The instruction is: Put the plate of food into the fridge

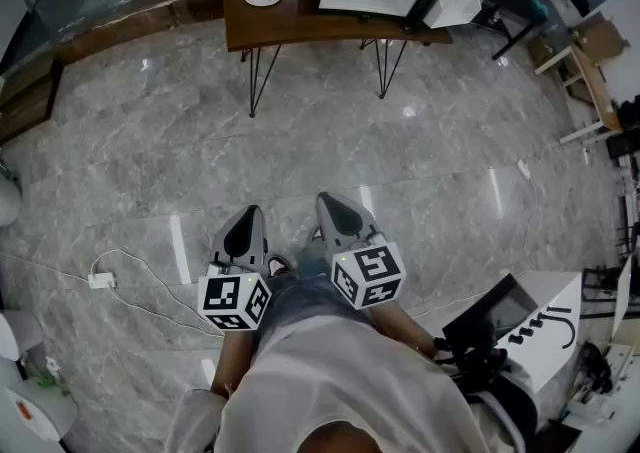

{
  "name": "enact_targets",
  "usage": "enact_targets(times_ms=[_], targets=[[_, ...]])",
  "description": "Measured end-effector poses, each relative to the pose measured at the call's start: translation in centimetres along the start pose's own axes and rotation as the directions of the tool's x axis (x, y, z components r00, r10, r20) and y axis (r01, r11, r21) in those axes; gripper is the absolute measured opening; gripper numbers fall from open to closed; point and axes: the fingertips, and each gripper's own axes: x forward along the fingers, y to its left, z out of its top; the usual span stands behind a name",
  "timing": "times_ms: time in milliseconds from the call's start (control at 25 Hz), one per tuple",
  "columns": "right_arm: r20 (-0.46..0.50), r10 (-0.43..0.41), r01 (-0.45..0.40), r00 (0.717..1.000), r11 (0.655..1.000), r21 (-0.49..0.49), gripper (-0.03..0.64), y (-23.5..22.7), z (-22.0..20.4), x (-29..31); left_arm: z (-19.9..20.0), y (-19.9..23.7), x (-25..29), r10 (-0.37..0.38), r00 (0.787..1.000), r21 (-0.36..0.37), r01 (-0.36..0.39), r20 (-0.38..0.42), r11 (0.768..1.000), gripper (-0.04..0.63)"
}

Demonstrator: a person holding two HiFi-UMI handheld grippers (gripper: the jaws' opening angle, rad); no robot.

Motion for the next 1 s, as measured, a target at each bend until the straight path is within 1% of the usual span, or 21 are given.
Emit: enact_targets(times_ms=[160,280,360,480,560,680,840,1000], targets=[[-0.022,-0.010,0.010,1.000,1.000,0.008,0.012,-0.3,-0.8,0.5,-0.2,-0.2,0.5,-0.049,0.999,-0.020,0.049,0.001,0.999,0.011],[-0.037,-0.011,0.012,0.999,1.000,0.023,0.012,-1.9,-0.9,2.9,-0.3,0.2,3.1,-0.084,0.996,-0.028,0.084,-0.001,0.996,0.011],[-0.047,-0.006,0.007,0.999,0.999,0.034,0.012,-4.1,-0.7,5.9,-0.3,1.1,6.4,-0.079,0.997,-0.020,0.078,-0.016,0.997,0.011],[-0.060,0.023,-0.019,0.998,0.998,0.065,0.012,-6.8,0.4,11.4,0.7,3.7,11.5,-0.047,0.998,-0.010,0.047,-0.039,0.999,0.011],[-0.064,0.052,-0.046,0.997,0.994,0.098,0.012,-8.2,2.0,15.8,2.4,5.9,15.1,-0.023,0.998,0.005,0.024,-0.053,1.000,0.011],[-0.050,0.081,-0.074,0.995,0.990,0.124,0.012,-11.2,5.5,22.7,5.7,8.9,21.6,-0.011,0.998,0.026,0.013,-0.066,1.000,0.011],[-0.027,0.103,-0.098,0.994,0.986,0.136,0.012,-16.4,10.7,31.0,10.1,11.3,31.8,-0.025,0.996,0.072,0.031,-0.084,0.997,0.011],[-0.015,0.093,-0.089,0.996,0.984,0.157,0.012,-22.2,14.8,37.1,14.1,12.4,41.1,-0.050,0.994,0.112,0.061,-0.098,0.992,0.011]])
